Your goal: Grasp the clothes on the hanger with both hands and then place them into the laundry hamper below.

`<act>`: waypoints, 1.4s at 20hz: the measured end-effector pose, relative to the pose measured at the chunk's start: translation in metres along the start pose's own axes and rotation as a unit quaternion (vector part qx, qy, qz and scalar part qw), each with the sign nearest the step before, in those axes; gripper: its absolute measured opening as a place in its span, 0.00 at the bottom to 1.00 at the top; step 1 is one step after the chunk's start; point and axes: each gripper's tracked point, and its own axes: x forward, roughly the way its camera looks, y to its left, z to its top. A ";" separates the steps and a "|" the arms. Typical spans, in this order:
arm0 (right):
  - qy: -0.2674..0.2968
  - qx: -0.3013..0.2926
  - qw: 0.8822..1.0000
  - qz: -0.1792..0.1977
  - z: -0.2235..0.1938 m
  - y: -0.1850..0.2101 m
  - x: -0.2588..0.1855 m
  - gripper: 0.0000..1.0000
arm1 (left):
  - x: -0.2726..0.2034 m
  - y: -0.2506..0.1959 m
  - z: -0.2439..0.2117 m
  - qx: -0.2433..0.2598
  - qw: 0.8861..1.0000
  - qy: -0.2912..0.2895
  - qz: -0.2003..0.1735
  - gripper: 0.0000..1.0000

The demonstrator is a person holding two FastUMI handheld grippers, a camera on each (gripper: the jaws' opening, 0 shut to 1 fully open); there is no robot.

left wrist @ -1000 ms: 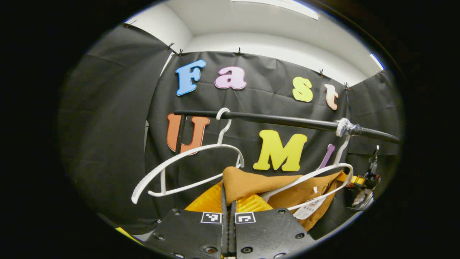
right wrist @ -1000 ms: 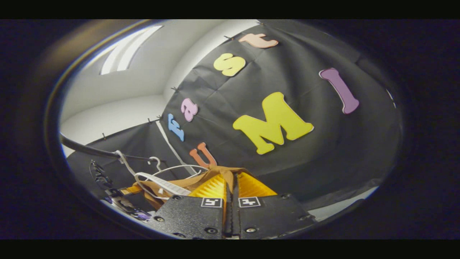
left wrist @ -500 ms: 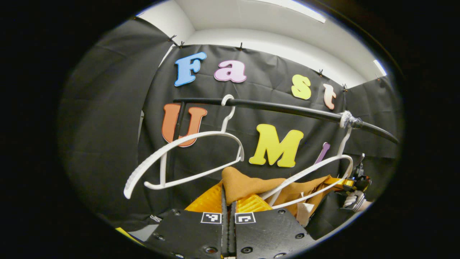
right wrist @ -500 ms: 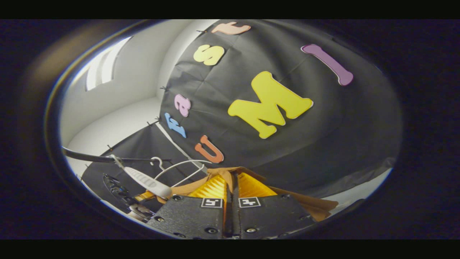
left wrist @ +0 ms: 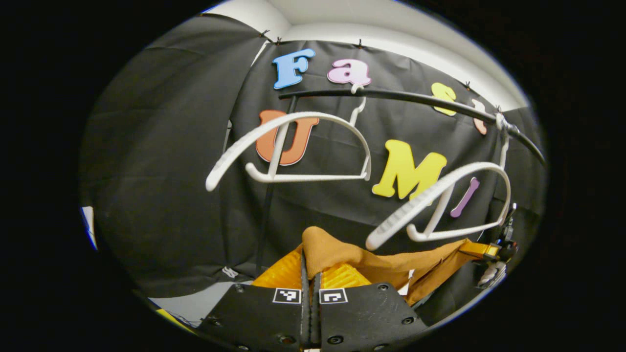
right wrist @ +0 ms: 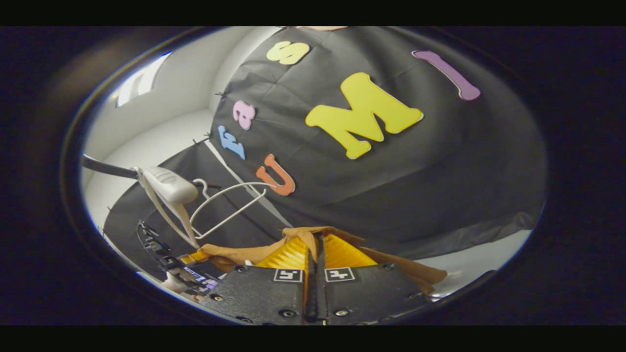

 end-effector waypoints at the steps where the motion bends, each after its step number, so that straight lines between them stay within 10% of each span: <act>1: 0.006 -0.004 1.000 -0.005 -0.007 -0.001 -0.001 0.03 | -0.001 -0.002 -0.007 0.010 1.000 0.005 0.004 0.00; 12: 0.003 -0.071 0.997 -0.042 -0.039 0.041 -0.046 0.04 | -0.054 -0.045 -0.018 0.065 0.998 -0.002 -0.024 0.00; 28: -0.057 -0.168 0.984 0.011 -0.091 0.260 -0.102 0.04 | -0.151 -0.144 0.027 0.074 0.981 -0.036 -0.178 0.04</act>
